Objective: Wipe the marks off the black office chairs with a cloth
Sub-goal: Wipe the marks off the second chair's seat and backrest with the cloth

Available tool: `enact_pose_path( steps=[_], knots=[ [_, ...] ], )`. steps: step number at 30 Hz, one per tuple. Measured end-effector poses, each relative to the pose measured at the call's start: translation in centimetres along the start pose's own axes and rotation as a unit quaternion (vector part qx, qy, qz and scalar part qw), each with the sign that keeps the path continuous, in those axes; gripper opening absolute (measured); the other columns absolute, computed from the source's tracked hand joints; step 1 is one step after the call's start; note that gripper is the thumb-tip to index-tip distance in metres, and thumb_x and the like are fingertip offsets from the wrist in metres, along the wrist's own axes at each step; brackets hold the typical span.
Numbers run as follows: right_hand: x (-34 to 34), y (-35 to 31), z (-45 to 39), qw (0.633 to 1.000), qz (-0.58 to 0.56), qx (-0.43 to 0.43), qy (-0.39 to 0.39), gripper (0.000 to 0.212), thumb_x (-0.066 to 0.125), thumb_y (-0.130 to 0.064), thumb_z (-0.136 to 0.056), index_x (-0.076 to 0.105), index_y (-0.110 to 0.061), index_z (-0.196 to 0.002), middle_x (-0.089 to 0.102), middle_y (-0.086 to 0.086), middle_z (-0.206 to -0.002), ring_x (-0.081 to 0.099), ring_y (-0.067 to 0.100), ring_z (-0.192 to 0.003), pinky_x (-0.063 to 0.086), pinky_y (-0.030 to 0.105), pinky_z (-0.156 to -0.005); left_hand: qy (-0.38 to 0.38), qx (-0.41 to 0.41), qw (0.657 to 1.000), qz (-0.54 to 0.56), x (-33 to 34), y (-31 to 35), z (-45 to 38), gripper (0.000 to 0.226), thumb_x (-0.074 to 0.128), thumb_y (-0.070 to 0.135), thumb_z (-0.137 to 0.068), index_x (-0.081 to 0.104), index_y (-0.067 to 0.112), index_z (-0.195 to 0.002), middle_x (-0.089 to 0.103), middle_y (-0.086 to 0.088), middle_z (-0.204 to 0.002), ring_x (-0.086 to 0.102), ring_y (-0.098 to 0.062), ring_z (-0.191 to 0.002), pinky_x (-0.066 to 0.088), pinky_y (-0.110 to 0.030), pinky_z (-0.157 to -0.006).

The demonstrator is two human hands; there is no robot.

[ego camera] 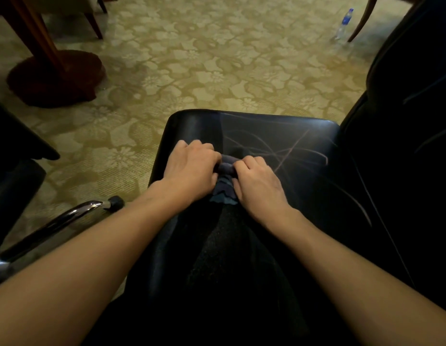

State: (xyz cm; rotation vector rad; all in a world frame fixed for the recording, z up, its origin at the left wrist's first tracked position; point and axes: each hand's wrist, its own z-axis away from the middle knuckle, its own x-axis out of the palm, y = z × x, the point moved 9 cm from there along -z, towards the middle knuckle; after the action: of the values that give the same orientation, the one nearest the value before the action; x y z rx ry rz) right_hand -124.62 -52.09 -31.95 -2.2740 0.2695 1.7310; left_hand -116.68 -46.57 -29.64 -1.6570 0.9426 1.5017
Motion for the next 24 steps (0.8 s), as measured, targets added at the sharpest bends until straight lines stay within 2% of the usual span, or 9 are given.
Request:
enact_pose_path(
  steps=[4, 8, 11, 14, 17, 21, 24],
  knots=[
    [0.2, 0.5, -1.8, 0.999, -0.033, 0.016, 0.022, 0.01, 0.066, -0.002, -0.082, 0.061, -0.004, -0.09, 0.06, 0.013, -0.09, 0.055, 0.033, -0.085, 0.041, 0.037, -0.065, 0.012, -0.028, 0.999, 0.03, 0.4, -0.6, -1.9, 0.019, 0.054, 0.024, -0.092, 0.067, 0.029, -0.105, 0.064, 0.004, -0.109, 0.055, -0.023, -0.105, 0.034, -0.035, -0.086],
    [0.8, 2.8, -7.3, 0.999, -0.026, 0.031, 0.027, 0.011, 0.053, -0.008, -0.092, 0.058, -0.005, -0.101, 0.058, 0.014, -0.105, 0.051, 0.033, -0.1, 0.032, 0.033, -0.071, 0.084, -0.061, 0.993, 0.051, 0.5, -2.6, -6.3, 0.02, 0.056, 0.024, -0.093, 0.073, 0.025, -0.104, 0.068, 0.001, -0.104, 0.059, -0.025, -0.102, 0.037, -0.037, -0.088],
    [2.0, 5.6, -12.7, 0.998, -0.025, 0.05, 0.009, 0.014, 0.049, -0.007, -0.093, 0.056, -0.005, -0.106, 0.057, 0.014, -0.112, 0.05, 0.033, -0.106, 0.031, 0.034, -0.074, 0.119, -0.083, 0.989, 0.041, 1.3, -3.9, -10.4, 0.024, 0.052, 0.023, -0.095, 0.075, 0.022, -0.099, 0.07, -0.003, -0.095, 0.062, -0.028, -0.092, 0.036, -0.035, -0.08],
    [3.3, 7.8, -17.5, 0.998, -0.046, 0.048, -0.017, 0.018, 0.049, -0.007, -0.091, 0.058, -0.004, -0.107, 0.059, 0.017, -0.11, 0.054, 0.036, -0.104, 0.038, 0.039, -0.075, 0.104, -0.125, 0.985, 0.061, 2.4, -5.8, -14.9, 0.023, 0.053, 0.022, -0.096, 0.075, 0.022, -0.101, 0.07, -0.008, -0.098, 0.064, -0.031, -0.093, 0.037, -0.034, -0.074],
    [4.8, 9.3, -20.6, 0.994, -0.058, 0.062, -0.065, 0.023, 0.05, -0.009, -0.09, 0.061, -0.005, -0.109, 0.063, 0.019, -0.109, 0.057, 0.038, -0.102, 0.043, 0.038, -0.074, 0.065, -0.158, 0.98, 0.106, 3.8, -7.4, -18.6, 0.022, 0.058, 0.02, -0.094, 0.074, 0.023, -0.109, 0.069, -0.011, -0.107, 0.064, -0.034, -0.1, 0.042, -0.032, -0.073],
    [6.1, 10.8, -21.8, 0.984, -0.1, 0.1, -0.104, 0.024, 0.053, -0.012, -0.09, 0.064, -0.008, -0.111, 0.066, 0.016, -0.112, 0.059, 0.033, -0.106, 0.043, 0.032, -0.077, -0.009, -0.14, 0.979, 0.15, 5.6, -7.7, -20.7, 0.023, 0.061, 0.02, -0.088, 0.072, 0.025, -0.107, 0.068, -0.012, -0.109, 0.063, -0.034, -0.103, 0.043, -0.031, -0.075],
    [5.8, 10.9, -21.1, 0.984, -0.102, 0.104, -0.101, 0.025, 0.053, -0.012, -0.089, 0.062, -0.007, -0.112, 0.064, 0.017, -0.112, 0.058, 0.035, -0.106, 0.044, 0.035, -0.078, -0.014, -0.116, 0.981, 0.158, 5.0, -7.1, -20.0, 0.019, 0.061, 0.019, -0.086, 0.071, 0.021, -0.102, 0.066, -0.013, -0.104, 0.063, -0.034, -0.101, 0.046, -0.034, -0.078]
  ],
)
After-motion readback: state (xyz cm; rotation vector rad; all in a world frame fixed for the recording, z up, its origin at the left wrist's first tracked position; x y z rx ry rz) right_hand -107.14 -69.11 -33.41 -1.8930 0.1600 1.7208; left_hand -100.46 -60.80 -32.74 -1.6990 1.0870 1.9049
